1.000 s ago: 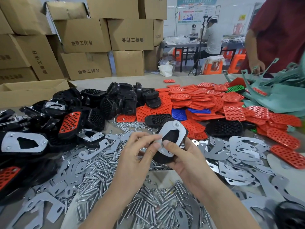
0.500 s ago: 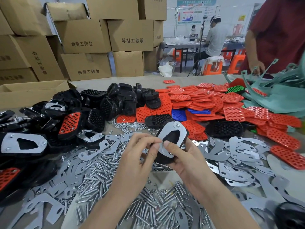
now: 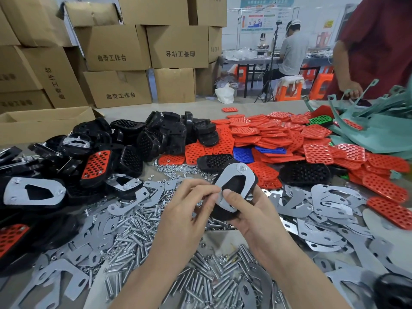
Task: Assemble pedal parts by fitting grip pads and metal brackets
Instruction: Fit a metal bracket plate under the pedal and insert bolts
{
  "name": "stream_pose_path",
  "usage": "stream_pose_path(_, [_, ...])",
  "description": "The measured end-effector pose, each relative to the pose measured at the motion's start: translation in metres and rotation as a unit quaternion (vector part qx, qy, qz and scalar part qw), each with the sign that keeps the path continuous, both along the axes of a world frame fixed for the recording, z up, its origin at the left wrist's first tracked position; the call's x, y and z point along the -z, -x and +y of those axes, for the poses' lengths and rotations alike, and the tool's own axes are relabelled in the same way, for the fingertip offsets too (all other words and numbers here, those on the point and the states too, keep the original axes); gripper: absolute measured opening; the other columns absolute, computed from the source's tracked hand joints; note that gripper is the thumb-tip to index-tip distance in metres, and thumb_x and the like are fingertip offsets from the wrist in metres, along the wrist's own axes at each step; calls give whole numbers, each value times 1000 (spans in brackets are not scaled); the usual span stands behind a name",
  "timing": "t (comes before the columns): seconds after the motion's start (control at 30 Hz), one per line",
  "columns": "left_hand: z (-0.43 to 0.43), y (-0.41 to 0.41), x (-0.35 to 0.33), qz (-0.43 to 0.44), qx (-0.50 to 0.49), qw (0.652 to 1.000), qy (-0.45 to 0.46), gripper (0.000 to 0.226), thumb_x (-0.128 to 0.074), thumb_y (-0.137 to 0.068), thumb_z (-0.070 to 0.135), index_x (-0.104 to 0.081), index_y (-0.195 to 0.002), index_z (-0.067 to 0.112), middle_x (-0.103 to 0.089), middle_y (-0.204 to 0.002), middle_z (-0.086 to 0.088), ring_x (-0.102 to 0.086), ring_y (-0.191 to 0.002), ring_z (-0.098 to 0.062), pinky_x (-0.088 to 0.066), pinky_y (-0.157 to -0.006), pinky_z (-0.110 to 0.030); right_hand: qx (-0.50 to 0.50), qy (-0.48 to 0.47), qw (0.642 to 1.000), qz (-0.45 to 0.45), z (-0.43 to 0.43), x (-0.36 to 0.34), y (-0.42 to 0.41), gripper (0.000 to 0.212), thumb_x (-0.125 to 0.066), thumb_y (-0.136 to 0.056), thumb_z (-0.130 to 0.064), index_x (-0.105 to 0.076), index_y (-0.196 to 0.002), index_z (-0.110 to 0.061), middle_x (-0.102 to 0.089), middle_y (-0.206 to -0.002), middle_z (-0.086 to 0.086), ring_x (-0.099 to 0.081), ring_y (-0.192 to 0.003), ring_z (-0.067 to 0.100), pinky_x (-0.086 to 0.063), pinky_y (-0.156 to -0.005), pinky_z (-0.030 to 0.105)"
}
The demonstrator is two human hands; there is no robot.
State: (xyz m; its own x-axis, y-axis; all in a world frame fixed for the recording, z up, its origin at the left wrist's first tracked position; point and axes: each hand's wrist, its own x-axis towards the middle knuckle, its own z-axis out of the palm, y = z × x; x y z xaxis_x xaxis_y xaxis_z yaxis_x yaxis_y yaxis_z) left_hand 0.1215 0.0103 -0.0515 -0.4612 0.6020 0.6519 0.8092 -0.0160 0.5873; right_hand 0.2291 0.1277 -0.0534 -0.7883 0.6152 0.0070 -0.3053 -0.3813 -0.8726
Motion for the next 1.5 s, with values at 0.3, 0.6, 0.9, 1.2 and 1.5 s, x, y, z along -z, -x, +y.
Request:
stream_pose_path(0.3, [-4, 3, -1, -29, 11, 999, 28, 23, -54, -101, 41, -61, -122, 37, -56, -119, 25, -61, -111, -3, -54, -83, -24, 8, -16, 1000, -4, 2, 3, 1, 38, -68, -95, -9, -60, -132, -11, -75, -121, 16, -72, -113, 33, -61, -88, 44])
stream_pose_path(0.6, [-1, 0, -3, -122, 16, 992, -12, 11, -63, -94, 46, -66, -93, 36, -61, -113, 21, -64, -104, -6, -46, -71, -10, 35, -73, 996, -45, -1, 4, 3, 49, -78, -78, -30, -63, -124, -21, -77, -116, 7, -74, -110, 29, -50, -105, 62])
stream_pose_path(0.9, [-1, -2, -4, -124, 24, 992, -1, 13, -60, -95, 50, -67, -96, 40, -58, -113, 24, -61, -107, -3, -47, -73, -10, 62, -83, 993, -53, -1, 7, 4, 45, -78, -77, -27, -65, -120, -22, -78, -112, 5, -75, -106, 26, -53, -103, 59])
stream_pose_path(1.2, [-1, -2, -2, -107, 33, 994, 17, 25, -50, -98, 42, -71, -112, 39, -53, -115, 26, -58, -113, -5, -49, -79, -11, 49, -47, 996, -50, 0, 5, 2, 34, -70, -96, -10, -63, -128, -18, -77, -116, 10, -74, -110, 30, -49, -106, 63])
stream_pose_path(1.5, [3, -5, -2, -141, 24, 990, -14, 15, -56, -94, 49, -68, -102, 44, -58, -109, 17, -61, -98, -11, -52, -67, -19, 54, -89, 993, -62, -1, 4, 3, 48, -77, -78, -31, -63, -124, -23, -77, -115, 5, -74, -108, 27, -50, -105, 62])
